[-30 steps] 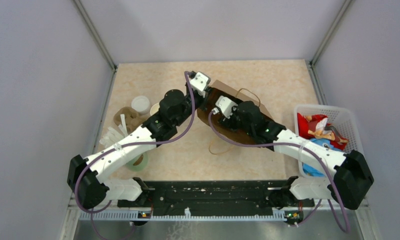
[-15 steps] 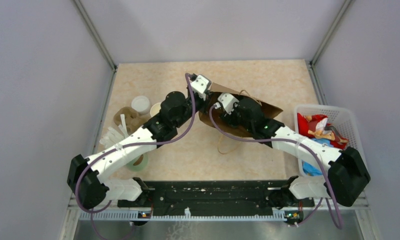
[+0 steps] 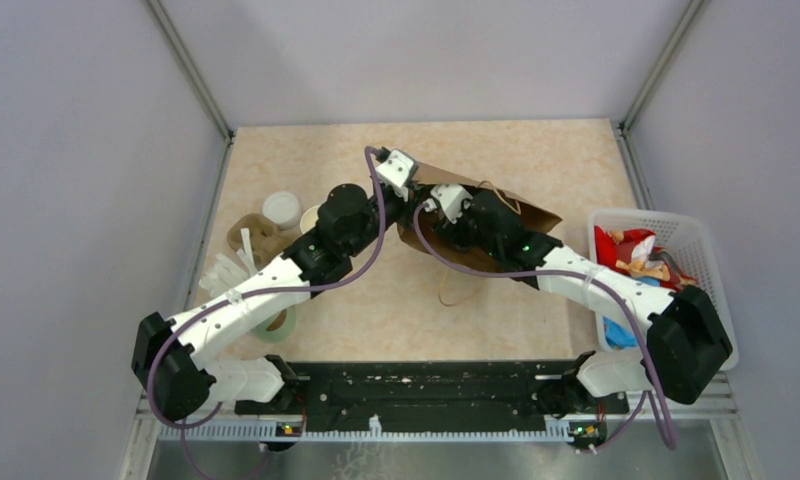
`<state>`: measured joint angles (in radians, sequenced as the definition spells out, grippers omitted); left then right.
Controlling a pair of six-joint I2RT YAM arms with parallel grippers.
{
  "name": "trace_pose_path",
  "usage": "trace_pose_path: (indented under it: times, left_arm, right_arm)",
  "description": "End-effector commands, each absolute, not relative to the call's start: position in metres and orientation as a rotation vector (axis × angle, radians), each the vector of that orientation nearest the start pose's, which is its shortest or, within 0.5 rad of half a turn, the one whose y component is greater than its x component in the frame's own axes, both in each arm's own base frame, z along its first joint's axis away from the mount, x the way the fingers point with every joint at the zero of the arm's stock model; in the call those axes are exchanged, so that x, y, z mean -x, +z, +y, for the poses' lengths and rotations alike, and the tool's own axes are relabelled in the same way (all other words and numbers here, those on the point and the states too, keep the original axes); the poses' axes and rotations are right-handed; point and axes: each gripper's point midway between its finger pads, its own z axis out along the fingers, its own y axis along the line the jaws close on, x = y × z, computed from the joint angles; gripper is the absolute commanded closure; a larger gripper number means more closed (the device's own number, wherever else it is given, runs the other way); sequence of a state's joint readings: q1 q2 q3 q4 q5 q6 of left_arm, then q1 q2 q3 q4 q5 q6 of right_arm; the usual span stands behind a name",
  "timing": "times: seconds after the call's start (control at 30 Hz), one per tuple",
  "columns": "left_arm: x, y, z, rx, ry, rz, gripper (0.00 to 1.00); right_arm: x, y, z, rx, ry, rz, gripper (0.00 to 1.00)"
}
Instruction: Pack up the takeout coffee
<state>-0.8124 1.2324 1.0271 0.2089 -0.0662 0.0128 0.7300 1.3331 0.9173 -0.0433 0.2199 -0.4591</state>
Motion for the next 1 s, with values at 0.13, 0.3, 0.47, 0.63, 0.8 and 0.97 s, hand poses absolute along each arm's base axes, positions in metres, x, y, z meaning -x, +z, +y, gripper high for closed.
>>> trace_pose_path:
  times: [0.13,0.3,0.47,0.63,0.8,0.97]
  left_arm:
    - [-0.293,0.364,-0.310,-0.575,-0.668,1.373,1.00]
    - [-0.292,0.366,-0.311,-0.576,-0.674,1.366,1.00]
    - [-0.291,0.366,-0.310,-0.565,-0.688,1.377,1.00]
    - [-0.290,0.364,-0.310,-0.515,-0.727,1.440,1.00]
    - [-0.291,0.359,-0.312,-0.465,-0.759,1.527,1.00]
    - [-0.287,0.357,-0.319,-0.426,-0.836,1.603,1.00]
  right_arm:
    - [-0.352,0.230,0.240,0.905,0.020,1.672,0.56]
    - [-0.359,0.217,0.226,0.873,-0.077,1.725,0.57]
    - [-0.360,0.208,0.223,0.876,-0.101,1.753,0.56]
    - [-0.359,0.209,0.224,0.871,-0.088,1.782,0.56]
    - [-0.345,0.215,0.226,0.887,-0.058,1.814,0.56]
    - [-0.329,0.219,0.230,0.867,0.014,1.872,0.55]
